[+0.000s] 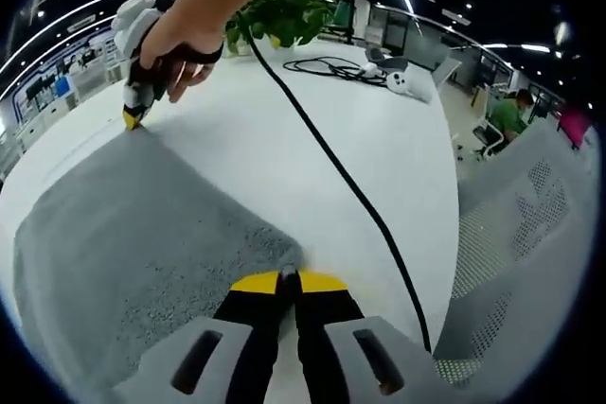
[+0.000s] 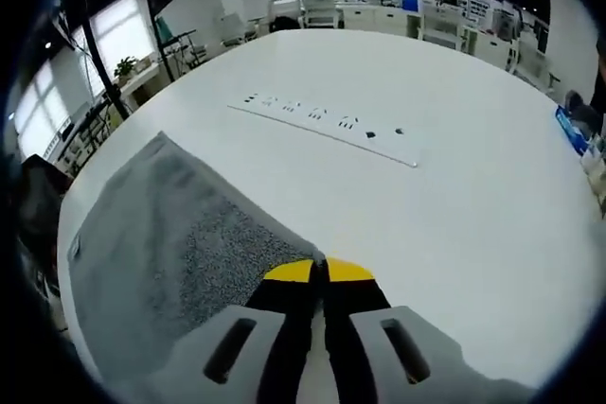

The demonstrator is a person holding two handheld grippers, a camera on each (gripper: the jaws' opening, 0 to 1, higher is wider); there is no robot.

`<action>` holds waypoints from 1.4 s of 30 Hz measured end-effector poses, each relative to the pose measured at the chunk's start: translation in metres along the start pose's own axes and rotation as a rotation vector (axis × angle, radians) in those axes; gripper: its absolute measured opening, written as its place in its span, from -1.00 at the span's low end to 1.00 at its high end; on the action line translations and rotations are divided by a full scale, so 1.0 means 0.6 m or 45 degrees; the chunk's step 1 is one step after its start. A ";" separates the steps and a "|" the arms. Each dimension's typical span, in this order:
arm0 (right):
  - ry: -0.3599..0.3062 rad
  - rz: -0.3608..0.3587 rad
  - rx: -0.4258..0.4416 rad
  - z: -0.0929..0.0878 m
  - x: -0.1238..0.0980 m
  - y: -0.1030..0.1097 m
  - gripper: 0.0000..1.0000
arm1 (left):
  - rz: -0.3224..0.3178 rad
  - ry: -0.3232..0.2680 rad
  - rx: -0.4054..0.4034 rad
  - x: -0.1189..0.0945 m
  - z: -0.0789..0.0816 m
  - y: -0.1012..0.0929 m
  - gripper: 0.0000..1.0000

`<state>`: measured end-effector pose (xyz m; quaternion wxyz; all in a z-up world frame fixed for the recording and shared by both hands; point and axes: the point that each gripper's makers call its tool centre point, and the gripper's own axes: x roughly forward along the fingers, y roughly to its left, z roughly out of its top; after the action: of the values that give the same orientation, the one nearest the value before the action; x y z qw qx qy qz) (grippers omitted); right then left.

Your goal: Fold the towel on the table until its edges align and the towel forms a compact rectangular stack.

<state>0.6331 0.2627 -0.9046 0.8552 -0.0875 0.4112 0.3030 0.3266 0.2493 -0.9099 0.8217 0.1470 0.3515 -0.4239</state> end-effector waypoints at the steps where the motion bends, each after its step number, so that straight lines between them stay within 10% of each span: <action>1: 0.006 -0.005 -0.008 -0.005 -0.005 -0.006 -1.00 | -0.004 -0.001 0.007 0.003 0.002 -0.006 -0.91; 17: -0.007 -0.065 0.040 -0.045 -0.085 -0.084 -1.00 | -0.059 -0.098 -0.089 0.035 0.072 -0.082 -0.94; 42: -0.025 -0.106 0.036 -0.019 -0.132 -0.092 -1.00 | -0.015 -0.327 -0.217 -0.024 0.160 -0.066 -0.94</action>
<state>0.6206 0.1788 -0.8576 0.8723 -0.0897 0.4030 0.2621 0.3326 0.1823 -0.8296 0.8670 0.0191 0.2789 -0.4126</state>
